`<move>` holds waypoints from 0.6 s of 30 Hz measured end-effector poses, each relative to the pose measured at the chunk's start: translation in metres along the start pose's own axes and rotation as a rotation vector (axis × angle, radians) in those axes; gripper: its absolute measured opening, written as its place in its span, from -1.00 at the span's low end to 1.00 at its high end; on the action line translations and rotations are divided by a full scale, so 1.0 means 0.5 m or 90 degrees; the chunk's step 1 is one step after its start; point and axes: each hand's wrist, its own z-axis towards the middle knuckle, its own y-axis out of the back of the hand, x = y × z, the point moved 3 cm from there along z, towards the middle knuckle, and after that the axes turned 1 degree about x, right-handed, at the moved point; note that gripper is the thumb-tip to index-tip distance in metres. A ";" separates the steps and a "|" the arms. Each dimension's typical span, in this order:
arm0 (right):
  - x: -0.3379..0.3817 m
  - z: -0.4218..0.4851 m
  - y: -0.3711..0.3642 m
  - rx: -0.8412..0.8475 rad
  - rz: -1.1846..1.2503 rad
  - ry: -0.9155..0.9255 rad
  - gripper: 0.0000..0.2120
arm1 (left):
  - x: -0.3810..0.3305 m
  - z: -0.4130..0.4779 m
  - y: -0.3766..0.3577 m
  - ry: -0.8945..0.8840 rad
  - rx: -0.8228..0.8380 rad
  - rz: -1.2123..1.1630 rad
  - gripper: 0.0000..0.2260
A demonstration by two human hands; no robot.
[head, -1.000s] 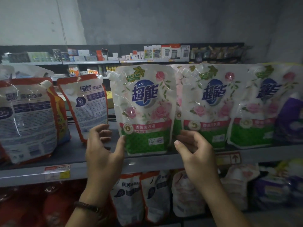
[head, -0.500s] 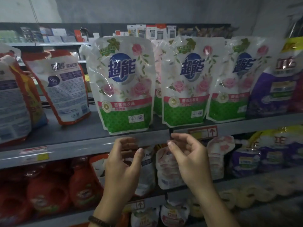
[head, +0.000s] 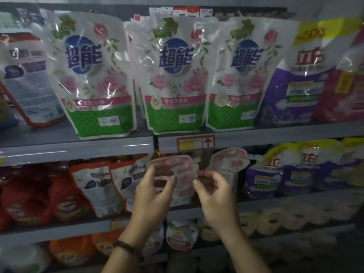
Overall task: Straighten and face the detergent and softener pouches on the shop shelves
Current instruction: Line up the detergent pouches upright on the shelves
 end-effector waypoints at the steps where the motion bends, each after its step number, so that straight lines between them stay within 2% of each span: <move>1: -0.014 0.003 0.017 0.001 0.010 -0.008 -0.91 | 0.002 -0.006 -0.020 0.009 -0.001 0.000 -0.87; 10: -0.120 0.016 0.123 -0.013 0.010 -0.069 -0.87 | 0.042 -0.041 -0.139 0.072 0.057 0.000 -0.92; 15: -0.142 0.030 0.141 -0.023 0.026 -0.098 -0.88 | 0.089 -0.020 -0.159 0.105 0.139 0.038 -0.77; 18: -0.149 0.041 0.147 -0.023 0.026 -0.110 -0.86 | 0.112 -0.007 -0.166 0.121 0.147 0.020 -0.77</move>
